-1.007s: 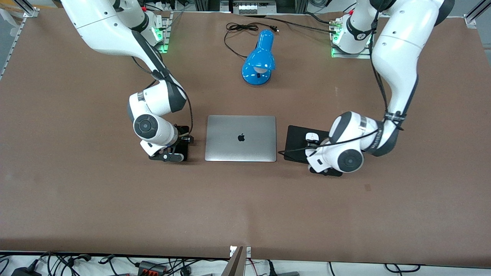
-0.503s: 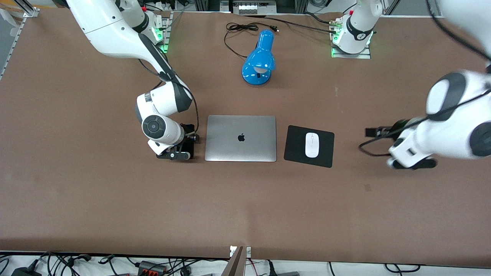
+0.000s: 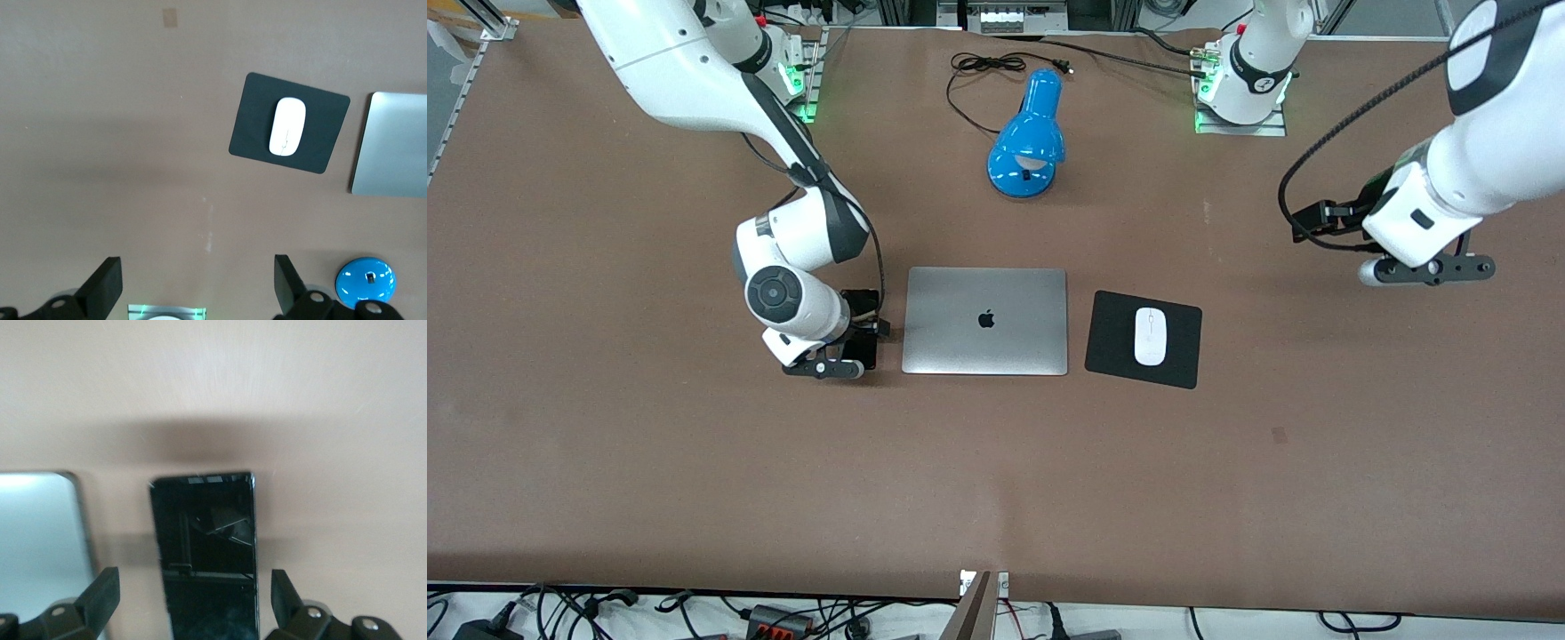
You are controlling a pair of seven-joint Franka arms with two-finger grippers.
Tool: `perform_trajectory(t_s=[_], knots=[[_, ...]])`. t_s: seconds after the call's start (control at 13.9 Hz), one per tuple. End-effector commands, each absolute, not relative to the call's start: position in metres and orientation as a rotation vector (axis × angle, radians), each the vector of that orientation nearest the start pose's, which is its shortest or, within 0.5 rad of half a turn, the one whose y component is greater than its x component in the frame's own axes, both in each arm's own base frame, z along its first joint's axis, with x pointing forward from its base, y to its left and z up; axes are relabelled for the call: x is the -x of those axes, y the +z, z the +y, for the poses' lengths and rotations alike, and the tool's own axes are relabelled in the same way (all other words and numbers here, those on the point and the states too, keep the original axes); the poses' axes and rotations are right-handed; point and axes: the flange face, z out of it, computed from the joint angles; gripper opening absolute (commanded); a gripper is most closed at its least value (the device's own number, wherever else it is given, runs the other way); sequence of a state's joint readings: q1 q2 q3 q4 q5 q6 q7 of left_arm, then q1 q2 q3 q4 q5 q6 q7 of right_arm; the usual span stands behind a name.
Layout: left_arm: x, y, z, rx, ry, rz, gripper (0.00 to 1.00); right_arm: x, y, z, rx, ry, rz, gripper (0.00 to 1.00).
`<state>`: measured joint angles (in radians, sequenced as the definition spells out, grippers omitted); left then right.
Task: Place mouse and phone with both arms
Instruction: 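Lower the phone beside the laptop while the left gripper withdraws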
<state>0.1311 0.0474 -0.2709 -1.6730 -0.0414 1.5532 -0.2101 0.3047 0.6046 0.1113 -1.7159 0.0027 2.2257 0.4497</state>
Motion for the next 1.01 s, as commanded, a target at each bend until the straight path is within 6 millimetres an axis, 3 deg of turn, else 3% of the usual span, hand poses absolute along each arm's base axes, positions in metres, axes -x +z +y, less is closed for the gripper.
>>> perform_trajectory(t_s=[0.0,0.29,0.43,0.5,0.58,0.79,0.93], knots=[[-0.543,0.571,-0.076,3.164,0.233,-0.125,1.00,-0.631,0.313,0.242,3.113,0.149,0.099,1.00],[-0.551,0.585,-0.072,3.179,0.209,-0.134,1.00,-0.661,0.417,0.184,3.107,0.115,0.139,1.00],[-0.550,0.593,-0.079,3.176,0.250,-0.099,1.00,-0.663,0.457,0.149,3.098,0.089,0.206,1.00],[-0.552,0.594,-0.077,3.171,0.252,-0.105,1.00,-0.665,0.478,0.121,3.080,0.044,0.261,1.00],[-0.552,0.595,-0.074,3.170,0.249,-0.115,1.00,-0.662,0.497,0.108,3.080,0.005,0.259,1.00],[-0.553,0.588,-0.073,3.175,0.271,-0.123,1.00,-0.662,0.509,0.082,3.089,0.002,0.219,1.00],[-0.554,0.586,-0.073,3.182,0.268,-0.061,1.00,-0.665,0.532,0.065,3.091,-0.058,0.189,1.00]])
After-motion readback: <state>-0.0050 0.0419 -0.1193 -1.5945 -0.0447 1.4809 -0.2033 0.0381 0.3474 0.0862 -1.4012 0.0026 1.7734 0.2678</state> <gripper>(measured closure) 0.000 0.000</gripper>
